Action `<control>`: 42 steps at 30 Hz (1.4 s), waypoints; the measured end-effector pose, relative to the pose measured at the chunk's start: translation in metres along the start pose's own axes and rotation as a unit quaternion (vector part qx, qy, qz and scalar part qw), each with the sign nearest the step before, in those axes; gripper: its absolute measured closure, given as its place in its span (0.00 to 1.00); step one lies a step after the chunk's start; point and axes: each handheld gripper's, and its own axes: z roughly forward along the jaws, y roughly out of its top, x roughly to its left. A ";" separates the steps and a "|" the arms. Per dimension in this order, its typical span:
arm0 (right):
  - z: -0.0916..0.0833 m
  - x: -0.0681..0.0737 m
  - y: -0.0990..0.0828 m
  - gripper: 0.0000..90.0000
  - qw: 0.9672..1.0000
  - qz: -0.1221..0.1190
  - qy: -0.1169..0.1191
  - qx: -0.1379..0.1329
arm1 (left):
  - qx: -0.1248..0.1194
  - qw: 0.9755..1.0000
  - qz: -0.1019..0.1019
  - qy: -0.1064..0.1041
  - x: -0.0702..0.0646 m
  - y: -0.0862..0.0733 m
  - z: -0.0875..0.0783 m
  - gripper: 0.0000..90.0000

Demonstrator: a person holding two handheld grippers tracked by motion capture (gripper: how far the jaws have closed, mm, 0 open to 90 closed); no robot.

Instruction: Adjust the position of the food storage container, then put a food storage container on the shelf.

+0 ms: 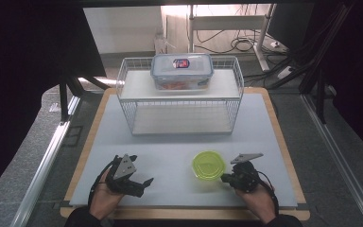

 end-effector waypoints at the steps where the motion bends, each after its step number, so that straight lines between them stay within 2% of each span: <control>1: 0.003 0.001 0.003 1.00 1.000 -0.001 0.002 0.000 | -0.001 1.000 -0.002 0.000 0.000 0.000 0.000 0.04; 10: 0.024 0.006 0.026 1.00 1.000 -0.023 0.014 0.006 | 0.000 1.000 -0.004 0.000 0.001 -0.001 -0.001 0.04; 16: 0.024 0.007 0.030 1.00 0.999 -0.041 0.011 0.002 | 0.000 1.000 -0.004 0.003 0.002 -0.002 -0.002 0.04; 20: 0.015 0.001 0.025 0.93 0.999 -0.048 0.001 -0.003 | 0.002 1.000 -0.002 0.003 0.002 -0.002 -0.002 0.04; 23: 0.007 -0.002 0.023 0.88 0.998 -0.067 -0.005 -0.014 | 0.003 1.000 0.000 0.003 0.002 -0.002 -0.001 0.04; 25: 0.003 -0.003 0.023 0.83 0.997 -0.070 -0.012 -0.022 | 0.003 1.000 -0.001 0.003 0.002 -0.002 -0.001 0.05; 32: -0.007 -0.009 0.022 0.67 0.997 -0.065 -0.021 -0.040 | 0.006 1.000 0.001 0.004 0.002 -0.002 -0.001 0.05; 34: -0.008 -0.010 0.022 0.63 0.997 -0.062 -0.021 -0.039 | 0.007 1.000 0.003 0.004 0.001 -0.002 -0.001 0.05; 37: -0.008 -0.010 0.024 0.56 0.997 -0.072 -0.021 -0.033 | 0.007 1.000 0.005 0.005 0.001 -0.002 0.000 0.05; 40: -0.008 -0.011 0.026 0.48 0.997 -0.063 -0.015 -0.035 | 0.008 1.000 0.005 0.005 0.001 -0.003 0.000 0.05; 42: -0.009 -0.013 0.027 0.47 0.998 -0.056 -0.015 -0.037 | 0.007 1.000 0.005 0.005 0.001 -0.003 0.000 0.05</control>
